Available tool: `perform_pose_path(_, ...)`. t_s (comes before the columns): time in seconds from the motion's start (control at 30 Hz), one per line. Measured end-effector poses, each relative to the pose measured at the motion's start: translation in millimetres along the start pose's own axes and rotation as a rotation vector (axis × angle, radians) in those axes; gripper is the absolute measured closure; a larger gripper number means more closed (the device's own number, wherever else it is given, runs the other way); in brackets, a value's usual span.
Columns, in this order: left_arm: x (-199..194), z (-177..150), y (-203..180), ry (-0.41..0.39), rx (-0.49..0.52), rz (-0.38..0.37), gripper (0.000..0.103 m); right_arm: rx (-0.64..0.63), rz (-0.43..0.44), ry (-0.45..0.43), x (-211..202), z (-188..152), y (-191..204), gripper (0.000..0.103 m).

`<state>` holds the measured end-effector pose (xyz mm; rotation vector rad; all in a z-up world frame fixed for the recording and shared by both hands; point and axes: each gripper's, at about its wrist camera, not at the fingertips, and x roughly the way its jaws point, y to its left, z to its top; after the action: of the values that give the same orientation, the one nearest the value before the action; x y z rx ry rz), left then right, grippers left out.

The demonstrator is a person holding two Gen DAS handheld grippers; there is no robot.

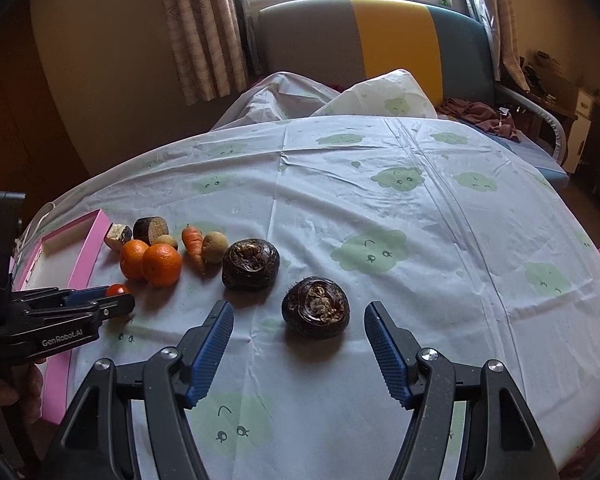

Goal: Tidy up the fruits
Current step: 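Grasp the red cherry tomato with the left tool while the right tool grasps the small tan potato, then place the tomato in the pink tray with the left tool while the right tool places the potato there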

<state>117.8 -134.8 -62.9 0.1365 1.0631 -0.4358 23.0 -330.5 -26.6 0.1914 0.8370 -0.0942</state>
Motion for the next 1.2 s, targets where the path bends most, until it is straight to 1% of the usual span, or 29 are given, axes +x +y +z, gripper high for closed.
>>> perform_pose_path(0.17, -11, -7, 3, -0.044, -0.016, -0.012, 0.075, -0.07, 0.071, 0.025, 15, 15, 16, 0.034)
perform_pose_path(0.23, -16, -10, 5, -0.059, -0.029, -0.019, 0.075, -0.114, 0.077, 0.029, 23, 21, 25, 0.036)
perform_pose_path(0.27, -18, -11, 7, -0.061, -0.035, -0.025, 0.075, -0.137, 0.08, 0.033, 28, 24, 30, 0.046)
perform_pose_path(0.3, -20, -12, 7, -0.064, -0.04, -0.029, 0.075, -0.156, 0.088, 0.042, 33, 28, 33, 0.054)
perform_pose_path(0.33, -22, -14, 8, -0.071, -0.043, -0.033, 0.075, -0.169, 0.093, 0.053, 39, 32, 37, 0.065)
perform_pose_path(0.37, -25, -16, 9, -0.078, -0.044, -0.036, 0.075, -0.177, 0.101, 0.063, 45, 36, 39, 0.067)
perform_pose_path(0.43, -29, -17, 10, -0.089, -0.05, -0.043, 0.075, -0.189, 0.129, 0.088, 56, 43, 43, 0.067)
perform_pose_path(0.5, -33, -17, 11, -0.1, -0.059, -0.058, 0.075, -0.228, 0.143, 0.112, 67, 51, 51, 0.067)
perform_pose_path(0.6, -40, -19, 13, -0.115, -0.07, -0.071, 0.076, -0.303, 0.13, 0.141, 82, 58, 63, 0.067)
perform_pose_path(0.63, -43, -19, 15, -0.123, -0.077, -0.075, 0.075, -0.327, 0.127, 0.153, 88, 59, 67, 0.067)
perform_pose_path(0.67, -46, -20, 17, -0.131, -0.085, -0.076, 0.075, -0.354, 0.126, 0.17, 93, 60, 71, 0.071)
perform_pose_path(0.73, -54, -20, 26, -0.147, -0.114, -0.081, 0.075, -0.391, 0.138, 0.218, 103, 58, 74, 0.074)
perform_pose_path(0.77, -58, -20, 32, -0.158, -0.133, -0.079, 0.075, -0.405, 0.148, 0.216, 103, 59, 75, 0.075)
perform_pose_path(0.83, -66, -20, 47, -0.175, -0.178, -0.06, 0.075, -0.424, 0.151, 0.228, 102, 60, 75, 0.077)
perform_pose_path(0.9, -70, -19, 65, -0.185, -0.227, -0.032, 0.075, -0.418, 0.169, 0.241, 103, 61, 74, 0.077)
perform_pose_path(0.97, -70, -17, 86, -0.191, -0.266, 0.026, 0.075, -0.416, 0.172, 0.244, 103, 62, 75, 0.077)
perform_pose_path(1.07, -64, -15, 119, -0.17, -0.348, 0.118, 0.075, -0.397, 0.177, 0.251, 104, 63, 75, 0.076)
perform_pose_path(1.13, -58, -16, 136, -0.147, -0.381, 0.178, 0.075, -0.381, 0.179, 0.255, 105, 64, 73, 0.076)
perform_pose_path(1.2, -54, -20, 149, -0.133, -0.413, 0.194, 0.075, -0.362, 0.192, 0.263, 106, 65, 71, 0.076)
